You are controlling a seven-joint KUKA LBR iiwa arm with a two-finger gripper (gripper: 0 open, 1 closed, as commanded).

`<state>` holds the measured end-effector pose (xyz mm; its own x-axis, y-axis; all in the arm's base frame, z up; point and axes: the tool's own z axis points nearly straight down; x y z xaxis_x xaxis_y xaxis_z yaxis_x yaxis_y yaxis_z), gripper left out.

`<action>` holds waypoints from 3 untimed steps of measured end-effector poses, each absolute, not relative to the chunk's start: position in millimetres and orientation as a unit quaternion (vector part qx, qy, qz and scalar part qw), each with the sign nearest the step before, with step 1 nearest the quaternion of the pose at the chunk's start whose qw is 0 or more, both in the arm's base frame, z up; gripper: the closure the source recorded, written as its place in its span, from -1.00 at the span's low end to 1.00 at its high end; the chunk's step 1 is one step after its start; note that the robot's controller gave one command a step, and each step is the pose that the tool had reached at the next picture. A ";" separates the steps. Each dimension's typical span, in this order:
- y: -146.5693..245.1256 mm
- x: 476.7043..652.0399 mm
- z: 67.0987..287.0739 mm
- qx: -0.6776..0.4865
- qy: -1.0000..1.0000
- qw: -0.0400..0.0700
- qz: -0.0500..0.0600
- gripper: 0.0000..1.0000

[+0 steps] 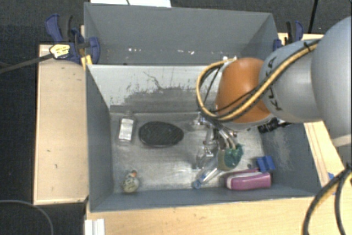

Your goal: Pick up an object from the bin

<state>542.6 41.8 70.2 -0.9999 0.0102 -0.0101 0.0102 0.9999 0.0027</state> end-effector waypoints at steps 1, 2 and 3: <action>131.1 552.0 79.9 -0.013 1.000 0.003 0.003 -1.00; 125.1 552.1 79.5 -0.009 1.000 0.002 0.001 1.00; 130.3 557.9 208.9 -0.064 0.998 0.005 0.001 1.00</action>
Offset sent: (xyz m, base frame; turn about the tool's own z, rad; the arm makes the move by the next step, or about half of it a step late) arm 0.0084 0.0832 0.0083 -0.0293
